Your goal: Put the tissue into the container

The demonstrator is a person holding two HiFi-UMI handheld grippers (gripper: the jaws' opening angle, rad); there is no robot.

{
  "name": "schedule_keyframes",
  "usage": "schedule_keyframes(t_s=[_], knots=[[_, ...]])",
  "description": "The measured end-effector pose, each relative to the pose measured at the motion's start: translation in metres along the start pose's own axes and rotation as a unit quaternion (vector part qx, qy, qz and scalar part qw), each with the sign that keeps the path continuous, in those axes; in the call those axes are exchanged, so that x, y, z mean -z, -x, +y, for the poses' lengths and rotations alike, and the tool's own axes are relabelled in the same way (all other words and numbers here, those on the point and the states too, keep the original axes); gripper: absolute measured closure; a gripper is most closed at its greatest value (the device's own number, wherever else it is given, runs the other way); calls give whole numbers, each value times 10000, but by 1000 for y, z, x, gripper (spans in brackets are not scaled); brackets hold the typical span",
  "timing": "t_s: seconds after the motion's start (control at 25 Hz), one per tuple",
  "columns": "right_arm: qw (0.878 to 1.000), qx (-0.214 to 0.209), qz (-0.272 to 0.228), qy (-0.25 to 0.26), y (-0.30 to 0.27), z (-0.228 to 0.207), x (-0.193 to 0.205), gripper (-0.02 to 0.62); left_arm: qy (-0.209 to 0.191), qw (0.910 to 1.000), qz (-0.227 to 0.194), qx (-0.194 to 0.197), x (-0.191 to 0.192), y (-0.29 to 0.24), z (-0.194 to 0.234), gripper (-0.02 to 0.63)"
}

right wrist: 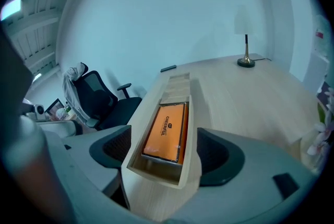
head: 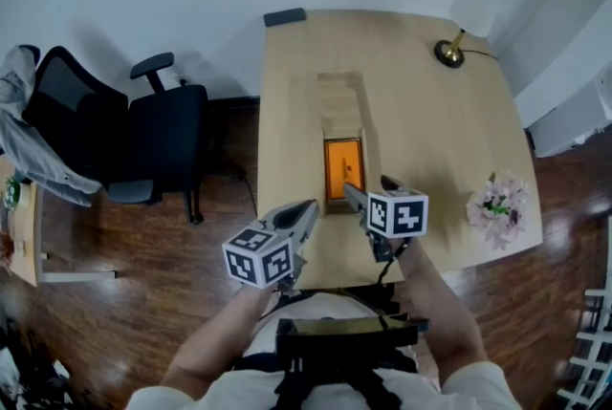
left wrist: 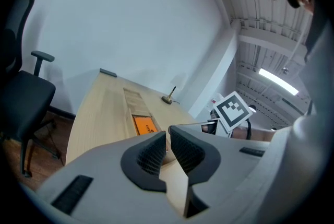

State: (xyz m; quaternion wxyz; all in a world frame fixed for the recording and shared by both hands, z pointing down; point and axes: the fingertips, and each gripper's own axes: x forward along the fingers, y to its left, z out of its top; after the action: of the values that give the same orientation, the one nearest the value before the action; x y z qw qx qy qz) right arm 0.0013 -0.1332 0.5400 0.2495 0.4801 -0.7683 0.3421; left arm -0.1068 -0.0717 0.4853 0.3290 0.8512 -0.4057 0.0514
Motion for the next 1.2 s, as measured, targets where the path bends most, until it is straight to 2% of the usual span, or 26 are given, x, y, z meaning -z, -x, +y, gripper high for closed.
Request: schedule_keyframes(t_s=[0.04,0.12,0.2,0.48,0.6,0.84,1.2], knots=[[10000,-26,-79,21,8,0,-2,202,-29,10000,-63,0,-3,2,-2,583],[9997,-55,-237,92,24,0,-7,285,-62,9998,-187,15,-11,5,-8,606],[9990,-60,-393,215,43,0,-13,399,-86,9995,-290,71,-18,9,-15,606],[9952,-128,-859,459,102,-4,-33,588,-372,9982,-452,109,-31,26,-40,606],[9940,-231,-957,479,123,-8,-32,595,-442,9981,-429,58,-26,36,-50,606],[9924,-466,-1024,493,150,-12,-27,595,-339,9987,-359,-97,-16,51,-68,606],[9881,-779,-1028,836,170,-8,-23,595,-230,9989,-354,-185,-13,53,-87,606]])
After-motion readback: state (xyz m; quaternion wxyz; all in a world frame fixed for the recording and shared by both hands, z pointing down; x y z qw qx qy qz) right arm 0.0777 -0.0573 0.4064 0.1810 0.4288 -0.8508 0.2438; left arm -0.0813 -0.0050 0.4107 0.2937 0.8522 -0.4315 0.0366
